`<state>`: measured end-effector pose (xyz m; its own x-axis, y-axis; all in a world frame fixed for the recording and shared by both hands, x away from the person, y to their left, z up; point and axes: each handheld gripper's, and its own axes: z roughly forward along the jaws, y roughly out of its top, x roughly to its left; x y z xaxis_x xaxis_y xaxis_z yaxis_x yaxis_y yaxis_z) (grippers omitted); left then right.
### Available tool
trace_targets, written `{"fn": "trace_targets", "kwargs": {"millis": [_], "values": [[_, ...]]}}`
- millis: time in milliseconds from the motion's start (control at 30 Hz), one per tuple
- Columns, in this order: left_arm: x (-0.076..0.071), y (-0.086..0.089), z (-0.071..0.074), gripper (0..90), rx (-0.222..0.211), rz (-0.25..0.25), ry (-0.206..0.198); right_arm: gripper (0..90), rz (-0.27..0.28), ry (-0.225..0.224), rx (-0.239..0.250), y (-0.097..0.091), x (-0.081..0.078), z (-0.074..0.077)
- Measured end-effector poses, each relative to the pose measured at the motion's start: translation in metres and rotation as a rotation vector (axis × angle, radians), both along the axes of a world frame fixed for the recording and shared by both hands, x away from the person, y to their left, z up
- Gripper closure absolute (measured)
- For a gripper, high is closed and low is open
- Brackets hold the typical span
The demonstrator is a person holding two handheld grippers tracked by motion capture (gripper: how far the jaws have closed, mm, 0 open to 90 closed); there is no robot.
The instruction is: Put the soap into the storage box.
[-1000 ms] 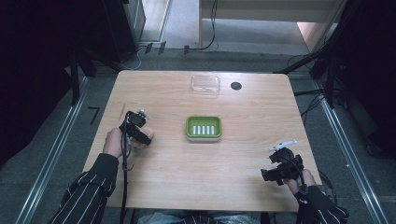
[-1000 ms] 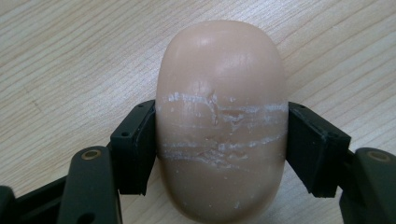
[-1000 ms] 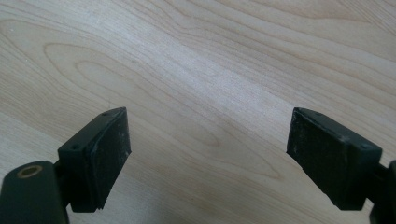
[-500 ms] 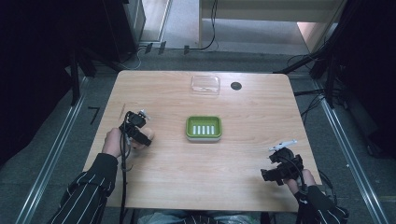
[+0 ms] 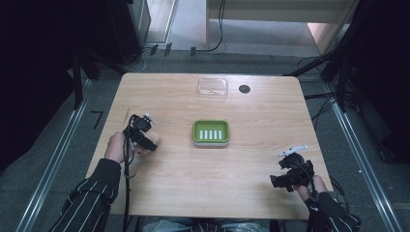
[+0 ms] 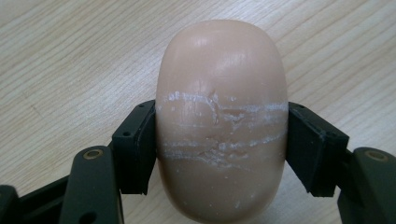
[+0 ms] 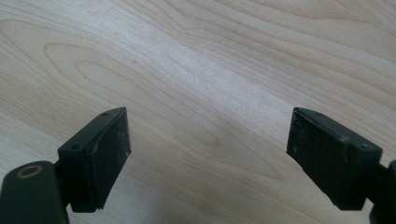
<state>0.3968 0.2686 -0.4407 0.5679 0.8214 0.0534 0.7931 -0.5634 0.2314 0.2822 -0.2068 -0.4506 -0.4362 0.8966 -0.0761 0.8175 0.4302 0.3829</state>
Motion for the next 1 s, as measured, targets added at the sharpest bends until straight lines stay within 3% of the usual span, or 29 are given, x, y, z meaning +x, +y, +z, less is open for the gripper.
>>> {"fn": "trace_targets", "kwargs": {"millis": [333, 1000], "values": [[-0.008, -0.016, 0.010, 33.4, -0.008, -0.066, -0.030, 14.2, 0.000, 0.000, -0.001, 0.000, 0.000, 0.000], [-0.015, -0.035, 0.021, 33.4, -0.024, -0.124, -0.061, 14.2, 0.003, 0.002, 0.001, 0.000, 0.000, 0.000]]}}
